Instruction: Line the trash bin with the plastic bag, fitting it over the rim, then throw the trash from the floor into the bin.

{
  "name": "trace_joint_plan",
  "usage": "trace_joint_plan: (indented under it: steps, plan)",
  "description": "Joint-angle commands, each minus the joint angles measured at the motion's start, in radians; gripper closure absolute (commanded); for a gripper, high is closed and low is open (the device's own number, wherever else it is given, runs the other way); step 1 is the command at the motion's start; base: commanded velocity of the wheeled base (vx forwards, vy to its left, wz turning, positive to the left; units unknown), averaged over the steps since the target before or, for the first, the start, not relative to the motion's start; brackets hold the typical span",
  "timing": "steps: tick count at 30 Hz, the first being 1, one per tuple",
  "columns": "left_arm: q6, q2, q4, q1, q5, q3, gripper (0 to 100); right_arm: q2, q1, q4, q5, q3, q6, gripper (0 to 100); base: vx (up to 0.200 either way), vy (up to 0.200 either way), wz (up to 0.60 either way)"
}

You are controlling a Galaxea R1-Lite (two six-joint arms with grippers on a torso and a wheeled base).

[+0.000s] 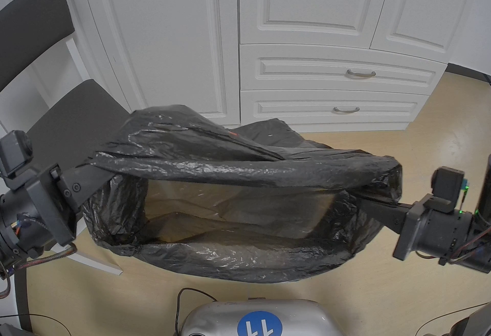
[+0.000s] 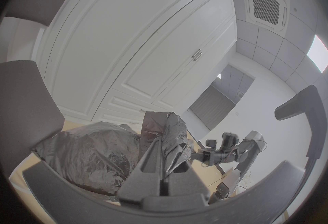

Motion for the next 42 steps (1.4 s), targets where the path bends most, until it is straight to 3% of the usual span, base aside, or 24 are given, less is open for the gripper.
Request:
trace_joint_plan:
  steps: [1, 2, 5, 13, 16, 19, 24, 32, 36, 42]
  plan:
    - [0.001, 0.192, -0.021, -0.056, 0.05, -0.028, 100, -0.365, -0.012, 0.393, -0.007, -0.2, -0.039, 100, 0.0, 0.0, 0.0]
    - [0.001, 0.244, -0.024, -0.094, 0.116, -0.056, 100, -0.371, -0.012, 0.401, -0.009, -0.198, -0.061, 100, 0.0, 0.0, 0.0]
    - [0.0, 0.321, -0.024, -0.138, 0.202, -0.113, 100, -0.368, -0.012, 0.404, -0.009, -0.187, -0.085, 100, 0.0, 0.0, 0.0]
    - [-0.003, 0.511, -0.024, -0.217, 0.282, -0.298, 100, -0.31, -0.012, 0.399, -0.003, -0.161, -0.101, 100, 0.0, 0.0, 0.0]
    - [-0.002, 0.535, -0.024, -0.224, 0.286, -0.329, 100, -0.294, -0.012, 0.401, -0.001, -0.166, -0.104, 100, 0.0, 0.0, 0.0]
    - [0.0, 0.635, -0.024, -0.249, 0.312, -0.438, 100, -0.202, -0.02, 0.403, 0.002, -0.198, -0.2, 100, 0.0, 0.0, 0.0]
    - [0.0, 0.721, -0.024, -0.269, 0.36, -0.539, 100, -0.104, -0.065, 0.395, 0.013, -0.237, -0.269, 100, 0.0, 0.0, 0.0]
    - [0.0, 0.808, -0.139, -0.284, 0.349, -0.58, 100, 0.063, -0.112, 0.384, 0.048, -0.325, -0.276, 100, 0.0, 0.0, 0.0]
    - [-0.003, 0.904, -0.246, -0.284, 0.354, -0.605, 100, 0.157, -0.114, 0.292, 0.049, -0.319, -0.266, 100, 0.0, 0.0, 0.0]
    - [-0.014, 1.005, -0.347, -0.269, 0.348, -0.608, 100, 0.252, -0.117, 0.047, 0.052, -0.232, -0.214, 100, 0.0, 0.0, 0.0]
